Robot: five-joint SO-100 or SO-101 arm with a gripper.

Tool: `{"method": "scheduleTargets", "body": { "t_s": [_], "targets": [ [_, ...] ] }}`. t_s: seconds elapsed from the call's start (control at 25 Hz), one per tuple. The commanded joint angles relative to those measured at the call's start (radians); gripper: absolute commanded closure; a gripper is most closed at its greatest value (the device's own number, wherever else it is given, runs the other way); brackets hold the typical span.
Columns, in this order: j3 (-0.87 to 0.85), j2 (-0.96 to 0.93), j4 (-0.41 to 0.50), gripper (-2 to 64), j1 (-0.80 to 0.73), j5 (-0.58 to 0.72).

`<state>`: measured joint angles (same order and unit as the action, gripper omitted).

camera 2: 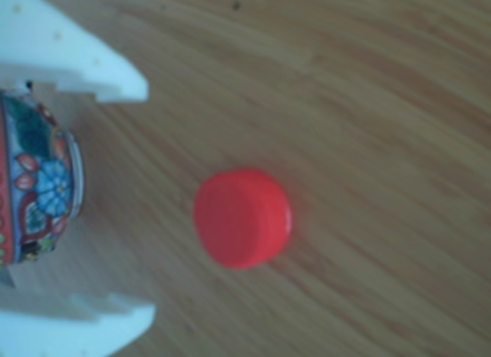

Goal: Grasp a red cap and put it in the cup.

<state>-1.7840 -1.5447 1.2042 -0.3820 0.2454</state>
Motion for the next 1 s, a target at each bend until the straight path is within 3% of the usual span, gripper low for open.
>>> {"method": "scheduleTargets", "body": {
  "t_s": [0.0,0.52,0.96],
  "targets": [
    [-0.005,-0.028,-0.017,30.2,-0.002,-0.005],
    [-0.084,-0.029,-0.092,30.3,-0.002,-0.026],
    [0.018,-0.029,-0.097,30.3,0.178,-0.018]
  ]
}}
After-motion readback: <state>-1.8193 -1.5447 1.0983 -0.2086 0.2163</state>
